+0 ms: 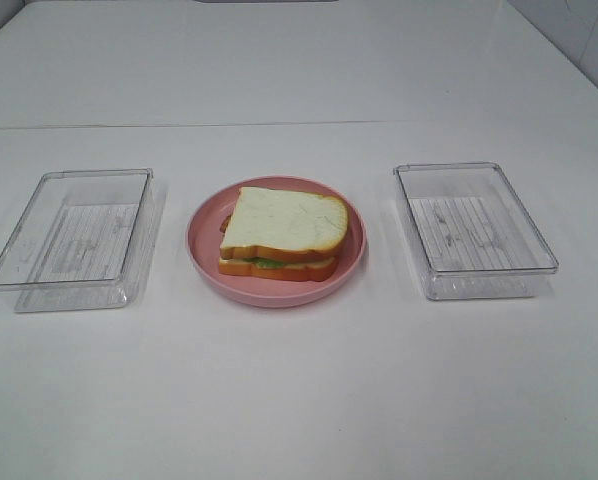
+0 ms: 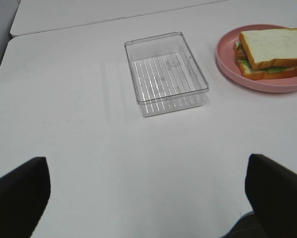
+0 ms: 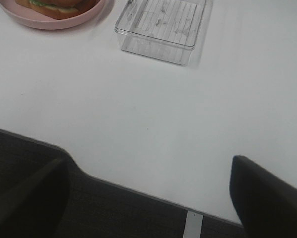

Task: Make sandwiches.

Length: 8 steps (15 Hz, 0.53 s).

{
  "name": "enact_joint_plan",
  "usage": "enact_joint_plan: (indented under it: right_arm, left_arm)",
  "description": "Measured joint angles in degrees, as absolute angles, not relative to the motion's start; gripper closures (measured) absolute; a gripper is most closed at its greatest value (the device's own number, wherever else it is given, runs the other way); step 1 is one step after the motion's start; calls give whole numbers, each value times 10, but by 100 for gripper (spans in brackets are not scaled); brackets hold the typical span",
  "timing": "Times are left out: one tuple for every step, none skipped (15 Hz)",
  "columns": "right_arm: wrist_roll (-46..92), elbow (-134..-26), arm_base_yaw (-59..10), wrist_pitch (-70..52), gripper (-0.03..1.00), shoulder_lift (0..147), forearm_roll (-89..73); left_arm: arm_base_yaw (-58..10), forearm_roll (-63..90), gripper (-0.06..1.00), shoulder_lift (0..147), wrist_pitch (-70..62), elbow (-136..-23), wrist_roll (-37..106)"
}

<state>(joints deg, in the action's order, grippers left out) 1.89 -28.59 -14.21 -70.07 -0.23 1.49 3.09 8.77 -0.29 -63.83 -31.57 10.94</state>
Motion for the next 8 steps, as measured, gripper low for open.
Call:
enact_joint_plan:
  right_arm:
    - [19,-286,-142,-698,12,-2,15]
    - [19,-286,-142,-691,12,-2,14]
    - [19,-286,-142,-690,12,-2,14]
    - [19,-286,-142,-690,12,-2,14]
    - [19,-286,-142,-690,12,-2,14]
    - [19,-286,-142,-690,12,-2,14]
    - [19,-286,-138,-690,12,-2,14]
    - [19,-286,-119,-690,12,-2,12]
  left_arm:
    - [31,88,-5,-3,-638,-316,109]
    - [31,88,-5,-3,-638,-316,109]
    - [31,88,-5,-3,-638,-316,109]
    - [31,88,-5,-3,-638,-316,109]
    - [31,88,-5,-3,-638,-316,109]
    - [31,88,-5,-3,-638,-316,109]
    - [31,88,-5,-3,-638,-316,109]
    - [31,88,-5,-3,-638,-316,109]
